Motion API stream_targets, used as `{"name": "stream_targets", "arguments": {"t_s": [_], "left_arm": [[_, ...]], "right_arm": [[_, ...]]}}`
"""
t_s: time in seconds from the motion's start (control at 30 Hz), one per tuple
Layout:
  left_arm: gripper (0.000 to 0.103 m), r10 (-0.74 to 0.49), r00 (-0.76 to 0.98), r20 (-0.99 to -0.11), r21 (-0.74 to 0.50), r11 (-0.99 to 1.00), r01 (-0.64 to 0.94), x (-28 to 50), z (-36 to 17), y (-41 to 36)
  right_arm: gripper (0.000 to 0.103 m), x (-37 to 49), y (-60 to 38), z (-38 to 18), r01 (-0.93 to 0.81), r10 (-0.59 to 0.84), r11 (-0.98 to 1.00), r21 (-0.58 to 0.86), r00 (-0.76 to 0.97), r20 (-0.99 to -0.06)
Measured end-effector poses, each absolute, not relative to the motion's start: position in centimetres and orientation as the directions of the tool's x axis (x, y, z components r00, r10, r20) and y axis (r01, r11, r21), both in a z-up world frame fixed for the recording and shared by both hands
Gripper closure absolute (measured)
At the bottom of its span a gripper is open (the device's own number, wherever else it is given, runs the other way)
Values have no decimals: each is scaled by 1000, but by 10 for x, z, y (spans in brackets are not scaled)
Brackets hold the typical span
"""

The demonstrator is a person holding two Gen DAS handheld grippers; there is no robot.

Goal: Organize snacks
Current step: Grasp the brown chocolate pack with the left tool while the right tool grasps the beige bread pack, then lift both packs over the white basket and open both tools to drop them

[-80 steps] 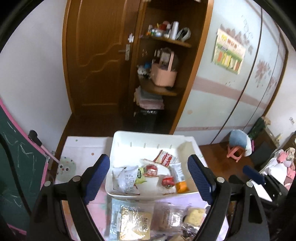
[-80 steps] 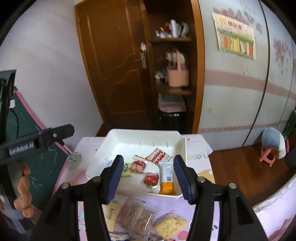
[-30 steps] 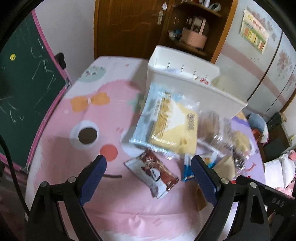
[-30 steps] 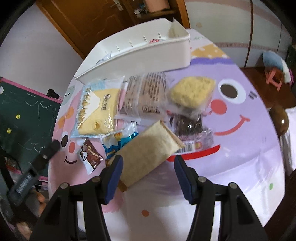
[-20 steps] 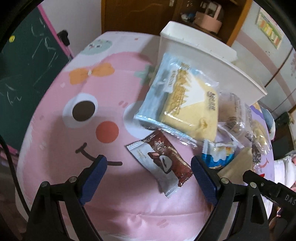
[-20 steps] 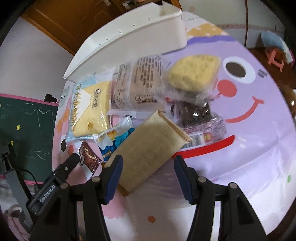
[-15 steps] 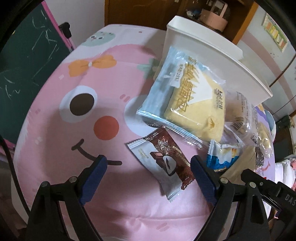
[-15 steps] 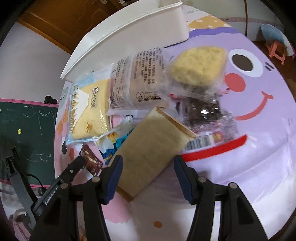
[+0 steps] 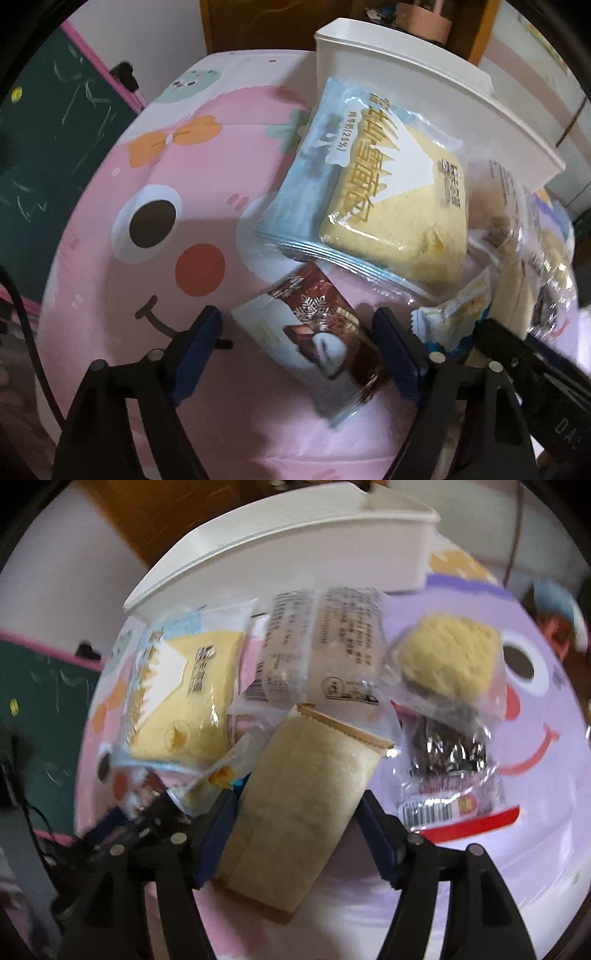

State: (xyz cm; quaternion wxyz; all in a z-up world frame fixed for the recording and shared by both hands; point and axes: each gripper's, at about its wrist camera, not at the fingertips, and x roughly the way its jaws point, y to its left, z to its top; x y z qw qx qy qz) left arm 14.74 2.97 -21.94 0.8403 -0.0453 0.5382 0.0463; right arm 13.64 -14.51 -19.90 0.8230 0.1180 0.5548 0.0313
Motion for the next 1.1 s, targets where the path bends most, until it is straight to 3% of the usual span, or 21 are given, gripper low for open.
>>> {"name": "stream_targets", "arguments": {"t_s": [0.13, 0.27, 0.3, 0.5, 0.73, 1.1], "left_arm": [[38, 14, 440, -898, -27, 996, -87, 140, -215, 25], [64, -17, 458, -889, -36, 999, -33, 127, -210, 17], [66, -32, 461, -887, -47, 999, -23, 124, -209, 17], [70, -151, 458, -876, -189, 981, -38, 113, -207, 26], [71, -162, 513, -843, -201, 979, -20, 99, -184, 26], [71, -260, 635, -727, -253, 962, 105, 77, -88, 11]], "right_arm": [[39, 133, -143, -200, 38, 170, 979, 201, 393, -904], [44, 125, -146, -200, 12, 158, 984, 177, 399, -903], [45, 124, -146, -199, 12, 159, 984, 178, 402, -902], [47, 109, -164, -191, 12, 169, 981, 191, 415, -894], [47, 92, -178, -167, 4, 219, 968, 251, 476, -852], [47, 75, -199, -102, -11, 260, 946, 325, 626, -735]]}}
